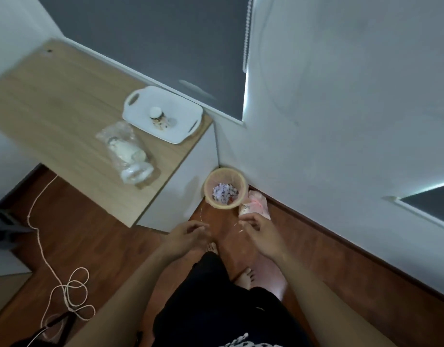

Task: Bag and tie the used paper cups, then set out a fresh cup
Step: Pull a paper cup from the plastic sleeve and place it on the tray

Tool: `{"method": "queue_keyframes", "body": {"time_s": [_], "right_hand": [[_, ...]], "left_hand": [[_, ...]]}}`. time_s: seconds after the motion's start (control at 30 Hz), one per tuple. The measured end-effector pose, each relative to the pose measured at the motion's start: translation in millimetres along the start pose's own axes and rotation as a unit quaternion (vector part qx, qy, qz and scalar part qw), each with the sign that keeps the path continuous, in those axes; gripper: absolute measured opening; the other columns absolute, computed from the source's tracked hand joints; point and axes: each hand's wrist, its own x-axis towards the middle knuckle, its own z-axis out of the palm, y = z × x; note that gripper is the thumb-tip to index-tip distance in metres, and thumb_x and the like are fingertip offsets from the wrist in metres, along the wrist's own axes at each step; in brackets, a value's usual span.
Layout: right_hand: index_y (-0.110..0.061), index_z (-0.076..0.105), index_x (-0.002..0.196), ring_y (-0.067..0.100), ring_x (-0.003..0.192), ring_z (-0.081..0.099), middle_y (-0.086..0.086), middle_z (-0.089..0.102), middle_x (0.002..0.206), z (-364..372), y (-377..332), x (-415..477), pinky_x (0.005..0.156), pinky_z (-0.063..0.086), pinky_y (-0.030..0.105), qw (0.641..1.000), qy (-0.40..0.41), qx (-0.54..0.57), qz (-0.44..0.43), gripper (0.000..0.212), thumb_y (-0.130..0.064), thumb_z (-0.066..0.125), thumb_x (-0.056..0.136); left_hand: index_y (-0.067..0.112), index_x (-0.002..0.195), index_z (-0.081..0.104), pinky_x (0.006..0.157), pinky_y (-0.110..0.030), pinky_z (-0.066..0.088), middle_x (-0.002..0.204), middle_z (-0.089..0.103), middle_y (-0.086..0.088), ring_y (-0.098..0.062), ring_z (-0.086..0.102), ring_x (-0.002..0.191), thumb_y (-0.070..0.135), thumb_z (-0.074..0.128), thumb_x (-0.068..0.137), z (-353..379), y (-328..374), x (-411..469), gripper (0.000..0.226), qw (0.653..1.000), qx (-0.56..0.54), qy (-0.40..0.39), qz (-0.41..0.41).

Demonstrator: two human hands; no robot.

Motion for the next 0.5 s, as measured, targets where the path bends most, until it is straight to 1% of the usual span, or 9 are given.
{"method": "queue_keyframes", "body": {"time_s": [0.13,0.27,0.3,0.33,0.37,0.4,0.43,0.47,0.5], "right_hand": [[-0.032,0.08,0.112,0.012,0.108,0.076,-0.016,0.082,0.107,15,-20,11,0.101,0.063,0.05,0.999,-0.036,-0.02,-0.018,0.013,-0.027,0.073,0.102],[-0.029,0.081,0.111,0.01,0.105,0.074,-0.019,0.08,0.098,38,-52,25,0.093,0.066,0.048,0.997,-0.055,-0.047,-0.032,0.011,-0.026,0.074,0.103],[-0.029,0.081,0.112,0.01,0.104,0.074,-0.017,0.079,0.097,45,-60,26,0.092,0.066,0.045,0.996,-0.056,-0.052,-0.038,0.012,-0.026,0.074,0.103],[-0.027,0.081,0.113,0.009,0.102,0.073,-0.016,0.078,0.098,55,-71,30,0.091,0.065,0.037,0.995,-0.058,-0.062,-0.049,0.012,-0.025,0.073,0.104],[-0.026,0.081,0.114,0.007,0.1,0.072,-0.017,0.077,0.1,64,-80,33,0.089,0.062,0.024,0.994,-0.058,-0.066,-0.059,0.013,-0.024,0.072,0.104],[-0.025,0.08,0.116,0.004,0.1,0.071,-0.017,0.076,0.103,72,-86,36,0.084,0.055,0.01,0.993,-0.064,-0.076,-0.063,0.014,-0.023,0.071,0.105],[-0.024,0.08,0.117,0.001,0.101,0.069,-0.016,0.076,0.105,84,-94,40,0.08,0.049,0.003,0.992,-0.069,-0.079,-0.066,0.015,-0.022,0.07,0.106],[-0.025,0.08,0.117,0.0,0.102,0.069,-0.016,0.076,0.107,92,-101,42,0.08,0.048,0.002,0.992,-0.075,-0.079,-0.064,0.015,-0.022,0.069,0.106],[-0.026,0.08,0.116,0.004,0.103,0.072,-0.014,0.078,0.107,104,-110,46,0.086,0.051,0.005,0.992,-0.079,-0.071,-0.064,0.014,-0.023,0.069,0.106]], "left_hand": [[0.023,0.124,0.08,0.089,-0.037,0.065,0.112,0.086,0.004,-0.022,0.083,0.103,0.026,0.059,0.115,-36,-9,-21,0.023,0.998,-0.035,0.06,0.0],[0.024,0.126,0.079,0.097,-0.047,0.065,0.115,0.085,0.005,-0.024,0.082,0.106,0.028,0.059,0.115,-65,-18,-37,0.023,0.993,-0.07,0.094,0.004],[0.023,0.126,0.079,0.097,-0.049,0.064,0.115,0.085,0.004,-0.026,0.082,0.107,0.029,0.06,0.115,-70,-23,-40,0.023,0.992,-0.083,0.098,0.005],[0.023,0.126,0.079,0.097,-0.05,0.064,0.116,0.085,0.003,-0.028,0.081,0.108,0.029,0.06,0.115,-79,-27,-42,0.023,0.99,-0.096,0.104,0.006],[0.022,0.127,0.078,0.096,-0.049,0.064,0.116,0.085,0.002,-0.031,0.081,0.109,0.028,0.06,0.115,-86,-32,-43,0.022,0.989,-0.105,0.108,0.008],[0.022,0.127,0.078,0.094,-0.045,0.064,0.117,0.085,0.001,-0.033,0.08,0.11,0.028,0.06,0.115,-93,-37,-44,0.022,0.987,-0.114,0.109,0.008],[0.021,0.127,0.078,0.09,-0.042,0.063,0.117,0.085,-0.001,-0.034,0.08,0.111,0.027,0.06,0.115,-104,-42,-45,0.023,0.986,-0.123,0.109,0.01],[0.02,0.128,0.078,0.087,-0.038,0.062,0.117,0.085,-0.002,-0.035,0.08,0.111,0.026,0.06,0.115,-112,-46,-46,0.023,0.985,-0.131,0.108,0.01],[0.019,0.128,0.078,0.086,-0.037,0.061,0.117,0.085,-0.003,-0.035,0.08,0.11,0.026,0.06,0.115,-125,-51,-47,0.023,0.984,-0.14,0.108,0.011]]}}
